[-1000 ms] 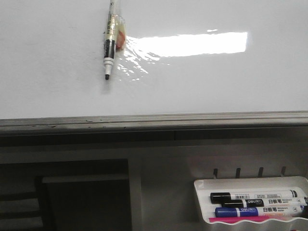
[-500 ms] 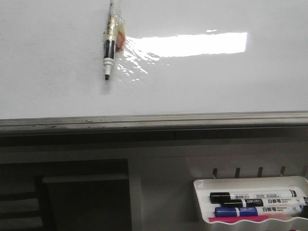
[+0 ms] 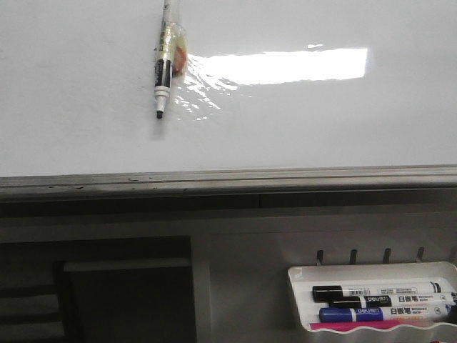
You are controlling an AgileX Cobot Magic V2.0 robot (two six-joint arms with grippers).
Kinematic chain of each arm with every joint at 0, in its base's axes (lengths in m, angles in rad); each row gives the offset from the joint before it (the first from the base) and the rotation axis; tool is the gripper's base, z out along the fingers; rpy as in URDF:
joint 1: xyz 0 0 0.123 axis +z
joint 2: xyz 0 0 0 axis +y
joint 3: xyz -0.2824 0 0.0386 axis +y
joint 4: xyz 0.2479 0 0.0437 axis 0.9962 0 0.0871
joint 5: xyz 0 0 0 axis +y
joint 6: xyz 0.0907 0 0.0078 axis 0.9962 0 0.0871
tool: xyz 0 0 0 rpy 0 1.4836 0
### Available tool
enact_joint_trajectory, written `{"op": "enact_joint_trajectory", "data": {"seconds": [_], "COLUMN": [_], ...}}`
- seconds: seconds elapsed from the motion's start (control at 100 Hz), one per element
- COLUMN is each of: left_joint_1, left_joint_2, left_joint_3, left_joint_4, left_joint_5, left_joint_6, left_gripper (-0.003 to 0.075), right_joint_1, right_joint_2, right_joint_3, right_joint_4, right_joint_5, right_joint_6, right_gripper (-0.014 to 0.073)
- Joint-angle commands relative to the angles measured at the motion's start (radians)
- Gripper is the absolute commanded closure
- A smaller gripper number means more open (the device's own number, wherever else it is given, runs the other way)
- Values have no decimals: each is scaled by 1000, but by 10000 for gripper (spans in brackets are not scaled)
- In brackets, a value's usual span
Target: Write number 7 on whiteboard
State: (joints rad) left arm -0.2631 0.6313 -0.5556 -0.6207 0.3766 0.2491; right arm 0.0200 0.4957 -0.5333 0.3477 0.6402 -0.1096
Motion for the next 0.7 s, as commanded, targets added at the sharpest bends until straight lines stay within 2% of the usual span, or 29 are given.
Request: {"op": "enact_joint_trajectory", "data": {"seconds": [0.0,0.09,0.43,0.52,0.69], "left_joint_1": [-53,-123,-380,-411,-423], "left_joint_2": [61,128,425,509,647], "left_joint_3": [-35,-35,-57,-86,-169], "left_joint_4": [-55,-59,-59,-51,-41], "left_joint_5": [-126,-193,-557,-614,-634], "left_joint_6": [45,63,63,63,63], "left_gripper": [227,251,251,251,251], "right_joint_1": [-5,-5,-5,-5,-5], "right_joint_2": [14,14,14,14,14], "right_joint_3": [-35,-35,-35,-35,-35], "right_joint_4": [4,4,4,4,4], "right_joint_5": [-62,-73,-83,-83,-83], "right_joint_6": [-14,-14,-14,-14,-14], "right_gripper": [155,155,155,155,155]}}
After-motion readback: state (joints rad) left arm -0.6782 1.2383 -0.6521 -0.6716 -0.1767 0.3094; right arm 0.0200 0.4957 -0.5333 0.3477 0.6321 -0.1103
